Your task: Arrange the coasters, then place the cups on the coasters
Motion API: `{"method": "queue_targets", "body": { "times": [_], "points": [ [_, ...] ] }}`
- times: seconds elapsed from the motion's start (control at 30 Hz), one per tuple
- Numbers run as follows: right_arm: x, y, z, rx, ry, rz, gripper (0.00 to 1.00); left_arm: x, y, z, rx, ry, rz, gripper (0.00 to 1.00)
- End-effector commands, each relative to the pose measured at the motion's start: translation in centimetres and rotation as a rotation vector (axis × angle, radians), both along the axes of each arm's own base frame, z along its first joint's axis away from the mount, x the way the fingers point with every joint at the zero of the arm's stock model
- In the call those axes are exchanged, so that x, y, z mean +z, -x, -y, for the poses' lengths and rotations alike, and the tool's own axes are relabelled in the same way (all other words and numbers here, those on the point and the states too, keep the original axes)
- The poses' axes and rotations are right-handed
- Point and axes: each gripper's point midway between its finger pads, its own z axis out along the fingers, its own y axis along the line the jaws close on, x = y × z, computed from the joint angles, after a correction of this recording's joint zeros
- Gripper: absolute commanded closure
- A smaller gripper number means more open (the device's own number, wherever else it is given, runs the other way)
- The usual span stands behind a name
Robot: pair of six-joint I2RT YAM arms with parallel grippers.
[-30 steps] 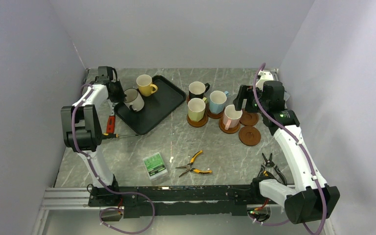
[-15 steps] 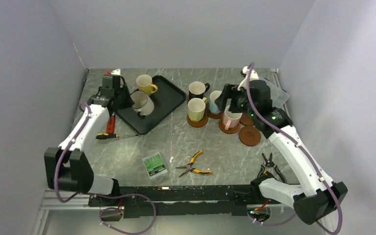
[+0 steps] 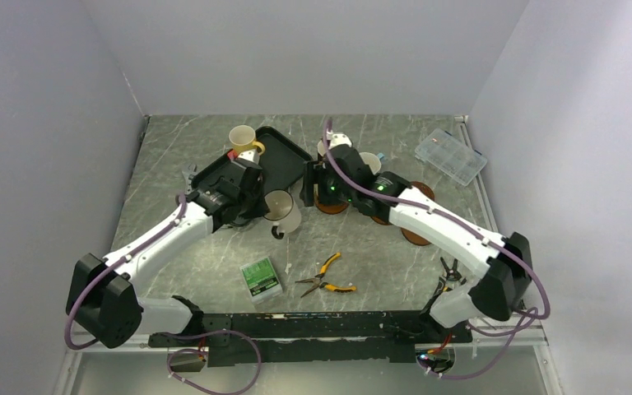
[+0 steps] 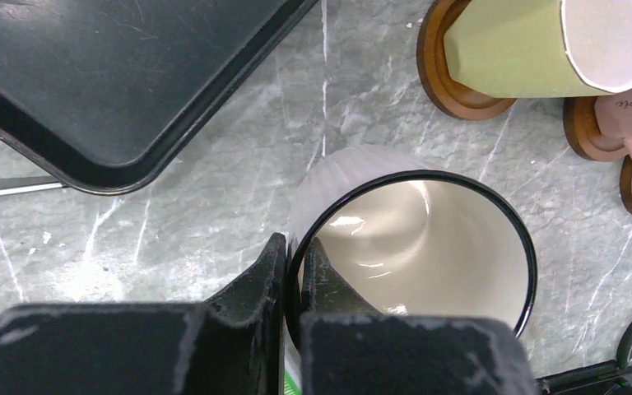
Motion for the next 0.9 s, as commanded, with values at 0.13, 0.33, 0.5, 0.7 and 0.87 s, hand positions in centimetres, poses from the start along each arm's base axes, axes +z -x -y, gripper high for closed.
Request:
{"method": "queue_targets", "body": {
  "times": [0.13, 0.33, 0.5, 0.7, 0.87],
  "points": [
    [-0.6, -0.5, -4.0, 0.008, 0.026, -0.001, 0.30, 2.7, -0.9, 3.7, 0.030, 0.121, 0.094, 0.97],
    [-4.0, -1.0, -4.0, -0.045, 0.187, -0.025, 0.42, 2.8, -0.7, 4.1, 0.030, 0.110, 0.104, 0.97],
    [-4.7, -1.1, -3.9, -0.066, 0.244, -0.001, 0.57, 2.5, -0.6, 3.7, 0.044, 0.104, 0.107, 0.97],
    [-4.3, -1.2, -3.9, -0.078, 0.233, 0.009, 0.95, 2.8, -0.6, 3.4, 0.060, 0.115, 0.125, 0.97],
    [-2.9, -1.5, -3.6, -0.087, 0.225, 0.035, 1.00, 2.8, 0.0, 3.9, 0.013, 0.132, 0.122, 0.90]
  ]
}}
